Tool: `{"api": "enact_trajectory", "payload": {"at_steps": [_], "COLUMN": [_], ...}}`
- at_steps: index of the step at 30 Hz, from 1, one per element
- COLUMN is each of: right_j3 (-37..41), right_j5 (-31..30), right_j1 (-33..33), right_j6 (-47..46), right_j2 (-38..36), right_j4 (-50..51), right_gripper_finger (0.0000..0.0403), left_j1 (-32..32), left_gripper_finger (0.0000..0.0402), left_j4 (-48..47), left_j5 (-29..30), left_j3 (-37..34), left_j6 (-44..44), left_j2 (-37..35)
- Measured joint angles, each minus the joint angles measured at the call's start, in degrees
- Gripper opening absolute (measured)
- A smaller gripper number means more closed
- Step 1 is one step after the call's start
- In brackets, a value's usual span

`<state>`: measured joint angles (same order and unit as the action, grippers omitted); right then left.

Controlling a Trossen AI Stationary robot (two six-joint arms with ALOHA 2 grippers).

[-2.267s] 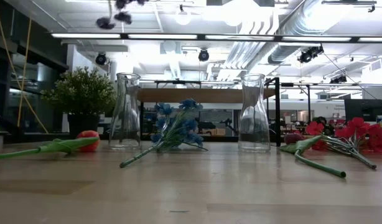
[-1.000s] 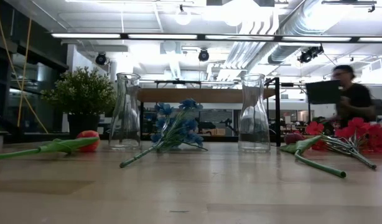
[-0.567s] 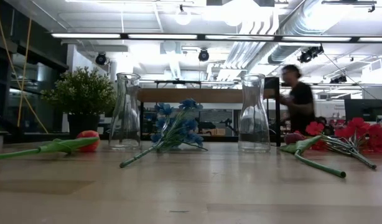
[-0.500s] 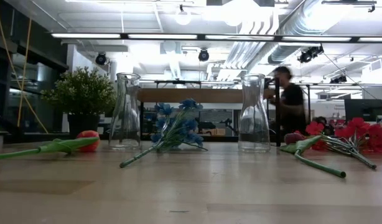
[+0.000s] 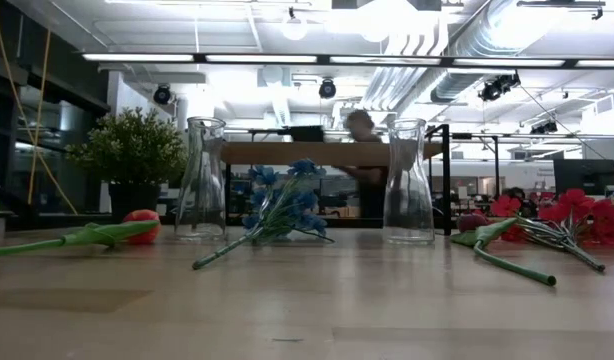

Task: Pick and place flowers into a vace then onto a shelf
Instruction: Put the violet flowers into the left transparent vase

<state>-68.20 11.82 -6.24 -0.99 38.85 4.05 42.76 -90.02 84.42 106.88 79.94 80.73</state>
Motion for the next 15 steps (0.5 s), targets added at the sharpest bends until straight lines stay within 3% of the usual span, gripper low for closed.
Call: {"api": "enact_trajectory", "payload": {"at_steps": [15], "right_j3": [0.02], "right_j5": [-4.68], "right_j1": [-0.01], "right_j6": [3.45], "right_j2": [0.0], "right_j4": [1.16], "right_gripper_finger": [0.0094], "left_j1": [-0.02], "left_gripper_finger": [0.0045], "left_j4": [-0.02], "left_j5": [1.56], "left_j3": [-0.01], "left_j6": [-6.27], "left_j2": [-3.5]}}
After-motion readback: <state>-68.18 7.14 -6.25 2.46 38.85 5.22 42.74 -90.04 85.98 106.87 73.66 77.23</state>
